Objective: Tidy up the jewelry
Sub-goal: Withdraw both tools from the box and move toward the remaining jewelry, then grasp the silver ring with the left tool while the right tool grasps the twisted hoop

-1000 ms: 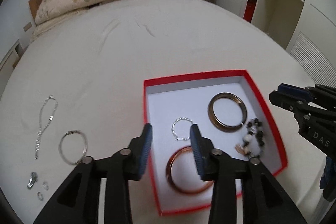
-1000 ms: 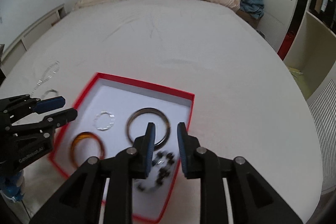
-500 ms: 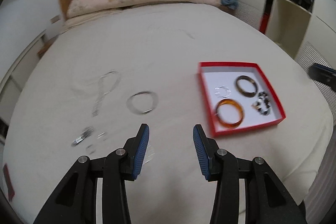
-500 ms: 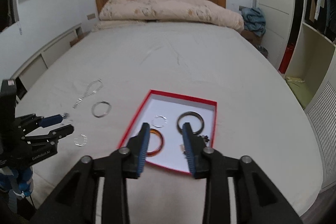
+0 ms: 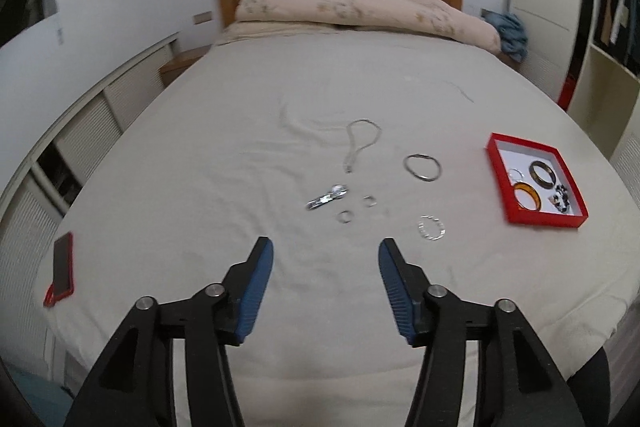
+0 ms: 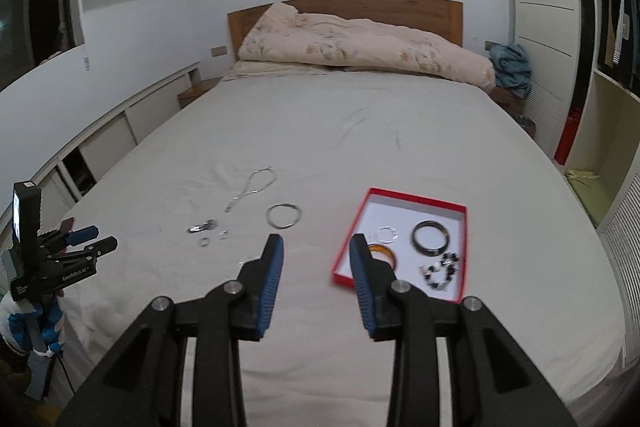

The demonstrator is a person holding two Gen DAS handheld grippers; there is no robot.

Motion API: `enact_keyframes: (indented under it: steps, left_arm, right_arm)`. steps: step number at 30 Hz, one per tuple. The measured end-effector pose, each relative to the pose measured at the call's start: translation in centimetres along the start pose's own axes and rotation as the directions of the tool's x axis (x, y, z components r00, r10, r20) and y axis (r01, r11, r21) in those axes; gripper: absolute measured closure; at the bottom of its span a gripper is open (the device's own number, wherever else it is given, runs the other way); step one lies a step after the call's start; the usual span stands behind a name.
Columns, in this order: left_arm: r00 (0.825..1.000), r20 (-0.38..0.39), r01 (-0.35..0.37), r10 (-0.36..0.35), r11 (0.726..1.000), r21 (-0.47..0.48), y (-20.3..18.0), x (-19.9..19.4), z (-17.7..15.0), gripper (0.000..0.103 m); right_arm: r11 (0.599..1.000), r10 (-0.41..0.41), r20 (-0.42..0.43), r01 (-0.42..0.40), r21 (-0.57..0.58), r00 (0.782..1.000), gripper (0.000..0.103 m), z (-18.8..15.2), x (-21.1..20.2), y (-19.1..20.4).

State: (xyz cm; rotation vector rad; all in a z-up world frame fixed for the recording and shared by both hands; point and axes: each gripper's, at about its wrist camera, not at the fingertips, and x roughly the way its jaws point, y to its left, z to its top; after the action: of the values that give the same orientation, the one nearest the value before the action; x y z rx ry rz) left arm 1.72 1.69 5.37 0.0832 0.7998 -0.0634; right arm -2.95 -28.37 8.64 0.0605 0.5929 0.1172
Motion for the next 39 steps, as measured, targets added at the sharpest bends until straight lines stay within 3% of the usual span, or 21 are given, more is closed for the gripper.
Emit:
enact_keyframes:
  steps: [5,9,20,35,39]
  left_arm:
    - [1.000,0.000,-0.011,0.011,0.999,-0.050,2.6,-0.3,-1.6,0.047]
    - [1.000,-0.013,-0.008,0.007,0.998,-0.065,3.6,0.6,-2.5,0.047]
    - [0.996,-0.085,0.015,-0.025,0.993,-0.120,3.8,7.6,-3.1,0.047]
    - [0.980,-0.180,0.071,-0.085,0.994,-0.079,2.2,16.4,-1.3,0.047]
    - [0.976,-0.191,0.090,-0.101,0.994,-0.067,1.3,18.6,-0.4,0.047]
  right_arm:
    - [0.999,0.037,-0.017,-0.037,-0.023,0.999,0.069,-0.9,0.0,3.1]
    - [0.997,0.065,-0.041,-0.066,-0.029,0.997,0.061,-1.7,1.5,4.3]
    - [0.992,0.116,-0.130,-0.121,-0.030,0.985,0.061,-4.0,9.9,5.4]
    - [0.977,0.205,-0.300,-0.215,0.000,0.932,0.060,-6.4,22.5,6.0]
    - [0.970,0.224,-0.331,-0.243,-0.019,0.917,0.055,-6.8,25.5,7.1]
